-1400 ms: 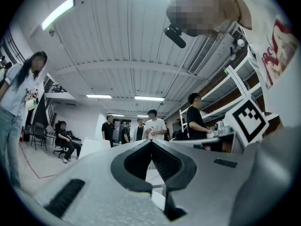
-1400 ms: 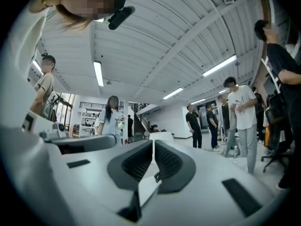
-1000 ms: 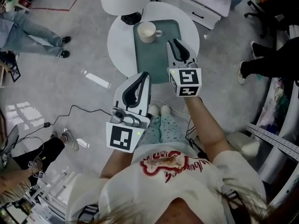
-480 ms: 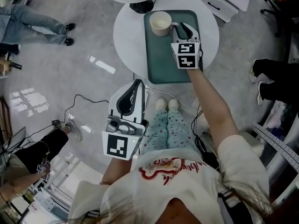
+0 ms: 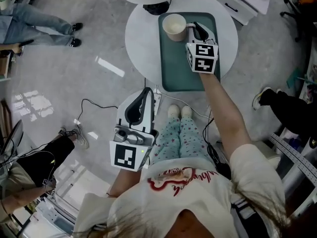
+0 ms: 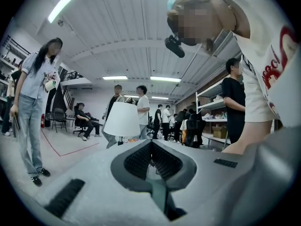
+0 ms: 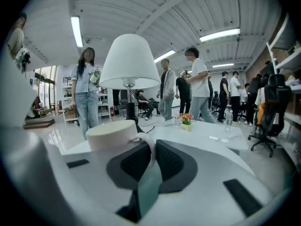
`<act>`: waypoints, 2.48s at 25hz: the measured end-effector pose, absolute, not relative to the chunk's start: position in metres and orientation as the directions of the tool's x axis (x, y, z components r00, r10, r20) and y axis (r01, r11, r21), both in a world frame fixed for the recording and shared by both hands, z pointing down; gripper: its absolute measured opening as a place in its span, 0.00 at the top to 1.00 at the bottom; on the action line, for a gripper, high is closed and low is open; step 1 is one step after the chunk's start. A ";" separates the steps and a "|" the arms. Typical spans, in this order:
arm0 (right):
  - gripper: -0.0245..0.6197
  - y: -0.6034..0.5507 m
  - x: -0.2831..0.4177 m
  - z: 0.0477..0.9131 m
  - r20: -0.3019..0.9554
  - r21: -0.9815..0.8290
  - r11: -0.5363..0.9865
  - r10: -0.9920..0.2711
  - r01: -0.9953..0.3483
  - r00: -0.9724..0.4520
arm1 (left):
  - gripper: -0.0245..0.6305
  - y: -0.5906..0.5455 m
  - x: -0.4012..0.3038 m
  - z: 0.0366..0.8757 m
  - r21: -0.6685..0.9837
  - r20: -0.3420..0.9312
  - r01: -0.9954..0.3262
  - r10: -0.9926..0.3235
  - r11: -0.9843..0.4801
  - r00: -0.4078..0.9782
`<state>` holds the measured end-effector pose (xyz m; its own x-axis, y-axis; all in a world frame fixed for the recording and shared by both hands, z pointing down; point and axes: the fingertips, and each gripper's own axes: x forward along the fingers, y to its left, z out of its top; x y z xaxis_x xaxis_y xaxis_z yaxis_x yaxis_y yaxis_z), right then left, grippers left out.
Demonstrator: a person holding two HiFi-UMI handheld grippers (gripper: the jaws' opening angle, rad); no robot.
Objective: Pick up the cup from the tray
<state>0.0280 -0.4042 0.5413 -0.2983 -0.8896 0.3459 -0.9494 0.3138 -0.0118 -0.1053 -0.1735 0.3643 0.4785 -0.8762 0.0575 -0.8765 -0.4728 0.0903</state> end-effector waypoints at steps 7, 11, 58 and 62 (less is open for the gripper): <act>0.89 -0.348 0.031 0.477 0.336 -0.121 0.323 -0.876 -0.939 -0.345 | 0.94 -0.177 -0.107 0.337 0.063 -0.002 -0.873 -0.874 -0.484 0.485; 0.89 -0.304 0.039 0.423 0.328 -0.148 0.349 -0.866 -0.926 -0.378 | 0.94 -0.177 -0.098 0.311 0.045 -0.037 -0.864 -0.865 -0.502 0.501; 0.89 0.097 0.054 0.254 0.091 -0.250 0.318 -0.933 -0.915 -0.349 | 0.94 0.126 -0.092 0.228 -0.006 -0.169 -0.794 -0.782 -0.607 0.600; 0.89 0.120 0.066 0.245 0.069 -0.251 0.310 -0.939 -0.917 -0.337 | 0.94 0.142 -0.078 0.222 -0.010 -0.177 -0.786 -0.772 -0.619 0.610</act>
<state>0.0661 0.1203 0.2447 -0.3366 -0.9391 0.0689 -0.9170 0.3104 -0.2505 -0.0783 0.1422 0.2222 0.6102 -0.7722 -0.1771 -0.7857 -0.6185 -0.0100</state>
